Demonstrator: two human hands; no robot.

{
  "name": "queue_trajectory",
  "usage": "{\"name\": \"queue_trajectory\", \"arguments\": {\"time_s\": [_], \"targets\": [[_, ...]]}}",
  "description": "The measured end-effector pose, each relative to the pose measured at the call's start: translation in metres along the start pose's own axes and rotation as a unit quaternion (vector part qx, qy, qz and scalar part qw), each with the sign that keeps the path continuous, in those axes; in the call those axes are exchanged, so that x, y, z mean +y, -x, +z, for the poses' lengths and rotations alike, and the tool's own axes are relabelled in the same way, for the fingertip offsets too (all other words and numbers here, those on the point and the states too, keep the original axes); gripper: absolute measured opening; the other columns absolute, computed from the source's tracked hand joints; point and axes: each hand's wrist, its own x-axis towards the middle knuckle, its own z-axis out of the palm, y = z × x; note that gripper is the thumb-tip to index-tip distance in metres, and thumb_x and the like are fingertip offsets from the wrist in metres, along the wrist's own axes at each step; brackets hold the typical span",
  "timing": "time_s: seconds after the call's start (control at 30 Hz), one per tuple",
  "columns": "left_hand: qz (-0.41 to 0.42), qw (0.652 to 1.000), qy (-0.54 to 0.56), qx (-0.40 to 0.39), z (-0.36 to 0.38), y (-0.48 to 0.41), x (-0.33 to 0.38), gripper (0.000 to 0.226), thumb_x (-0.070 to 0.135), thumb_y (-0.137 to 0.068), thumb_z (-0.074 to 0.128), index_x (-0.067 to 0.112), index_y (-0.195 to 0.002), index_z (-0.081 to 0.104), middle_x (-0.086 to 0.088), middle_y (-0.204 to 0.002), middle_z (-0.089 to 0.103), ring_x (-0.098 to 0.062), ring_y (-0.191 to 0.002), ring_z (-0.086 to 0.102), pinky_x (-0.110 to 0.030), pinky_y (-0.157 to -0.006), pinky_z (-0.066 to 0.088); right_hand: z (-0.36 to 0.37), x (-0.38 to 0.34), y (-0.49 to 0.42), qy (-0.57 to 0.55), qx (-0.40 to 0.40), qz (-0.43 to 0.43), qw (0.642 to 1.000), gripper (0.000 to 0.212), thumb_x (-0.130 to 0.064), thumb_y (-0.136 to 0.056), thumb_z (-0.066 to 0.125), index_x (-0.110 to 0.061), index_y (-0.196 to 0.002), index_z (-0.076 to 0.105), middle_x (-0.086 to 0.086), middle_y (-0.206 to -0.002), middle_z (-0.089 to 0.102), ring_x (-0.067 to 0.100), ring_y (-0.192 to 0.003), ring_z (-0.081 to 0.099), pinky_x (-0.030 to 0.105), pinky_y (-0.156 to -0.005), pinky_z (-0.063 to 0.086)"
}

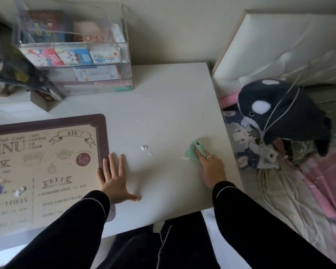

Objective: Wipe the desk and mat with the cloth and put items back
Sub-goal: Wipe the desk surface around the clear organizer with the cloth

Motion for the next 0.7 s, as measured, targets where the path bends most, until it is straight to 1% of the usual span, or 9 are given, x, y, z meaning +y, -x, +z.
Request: {"name": "queue_trajectory", "arguments": {"time_s": [0.03, 0.1, 0.2, 0.33, 0.4, 0.47, 0.53, 0.63, 0.7], "targets": [[-0.001, 1.000, 0.001, -0.002, 0.000, -0.001, 0.000, 0.166, 0.082, -0.031, 0.072, 0.025, -0.130, -0.049, -0.009, -0.124, -0.063, -0.034, -0.120, -0.050, -0.055, -0.103, -0.021, 0.003, 0.010, 0.005, 0.009, -0.015, -0.031, 0.999, 0.053, -0.012, -0.091, 0.044, -0.017, -0.144, 0.040, 0.014, -0.131, 0.053, 0.033, -0.112, 0.049, 0.040, -0.089, 0.041], [-0.003, 1.000, 0.000, -0.002, 0.001, -0.001, -0.001, 0.167, 0.083, -0.030, 0.071, 0.024, -0.131, -0.048, -0.010, -0.124, -0.063, -0.035, -0.121, -0.049, -0.056, -0.103, -0.021, 0.003, 0.039, 0.012, -0.009, -0.037, 0.044, 0.998, 0.051, -0.010, -0.091, 0.045, -0.014, -0.142, 0.043, 0.017, -0.133, 0.052, 0.034, -0.116, 0.048, 0.040, -0.093, 0.041], [-0.010, 1.000, -0.005, -0.001, 0.002, 0.000, 0.001, 0.168, 0.084, -0.028, 0.070, 0.023, -0.131, -0.048, -0.010, -0.124, -0.063, -0.033, -0.119, -0.051, -0.056, -0.104, -0.020, 0.002, 0.064, 0.031, -0.088, -0.032, 0.239, 0.966, 0.068, -0.007, -0.091, 0.044, -0.018, -0.153, 0.017, 0.025, -0.131, 0.050, 0.039, -0.115, 0.051, 0.044, -0.093, 0.044], [-0.009, 1.000, -0.005, 0.002, 0.001, 0.000, 0.001, 0.168, 0.084, -0.029, 0.070, 0.022, -0.132, -0.047, -0.011, -0.123, -0.062, -0.033, -0.120, -0.050, -0.057, -0.104, -0.019, 0.013, 0.010, 0.052, -0.079, -0.042, 0.258, 0.962, 0.070, -0.011, -0.093, 0.039, -0.021, -0.154, 0.006, 0.017, -0.136, 0.044, 0.035, -0.118, 0.046, 0.045, -0.091, 0.042], [-0.004, 1.000, -0.001, 0.004, 0.001, 0.001, 0.002, 0.168, 0.083, -0.030, 0.071, 0.022, -0.132, -0.047, -0.012, -0.124, -0.061, -0.033, -0.121, -0.049, -0.057, -0.105, -0.018, 0.024, -0.016, 0.068, -0.061, -0.034, 0.162, 0.984, 0.060, -0.010, -0.092, 0.040, -0.018, -0.150, 0.026, 0.015, -0.128, 0.051, 0.034, -0.112, 0.049, 0.043, -0.086, 0.042], [-0.002, 1.000, -0.001, 0.006, 0.001, 0.002, 0.003, 0.168, 0.083, -0.030, 0.072, 0.022, -0.132, -0.047, -0.012, -0.125, -0.060, -0.032, -0.121, -0.049, -0.057, -0.106, -0.017, 0.029, -0.012, 0.079, -0.069, 0.002, 0.092, 0.993, 0.041, -0.006, -0.088, 0.042, -0.005, -0.125, 0.058, 0.022, -0.112, 0.060, 0.040, -0.102, 0.055, 0.046, -0.080, 0.044], [0.002, 1.000, -0.001, 0.011, 0.002, 0.003, 0.004, 0.168, 0.081, -0.030, 0.074, 0.022, -0.133, -0.046, -0.012, -0.126, -0.059, -0.031, -0.122, -0.049, -0.057, -0.106, -0.017, 0.027, 0.019, 0.079, -0.091, 0.023, 0.171, 0.981, 0.033, -0.005, -0.089, 0.042, -0.001, -0.115, 0.062, 0.027, -0.106, 0.060, 0.043, -0.098, 0.057, 0.048, -0.079, 0.045], [0.004, 1.000, 0.000, 0.023, 0.004, 0.002, 0.003, 0.168, 0.080, -0.031, 0.075, 0.024, -0.133, -0.045, -0.011, -0.127, -0.058, -0.029, -0.122, -0.049, -0.056, -0.107, -0.018, 0.022, 0.054, 0.081, -0.122, -0.005, 0.324, 0.938, 0.055, -0.008, -0.092, 0.042, -0.012, -0.147, 0.034, 0.025, -0.121, 0.055, 0.040, -0.112, 0.051, 0.047, -0.090, 0.043], [0.006, 1.000, 0.002, 0.030, 0.006, 0.001, 0.003, 0.168, 0.081, -0.029, 0.075, 0.026, -0.134, -0.045, -0.010, -0.128, -0.057, -0.028, -0.122, -0.050, -0.055, -0.107, -0.018, 0.021, 0.042, 0.083, -0.145, 0.005, 0.363, 0.920, 0.065, -0.012, -0.094, 0.041, -0.019, -0.153, 0.014, 0.022, -0.129, 0.050, 0.038, -0.117, 0.047, 0.047, -0.091, 0.042]]}}
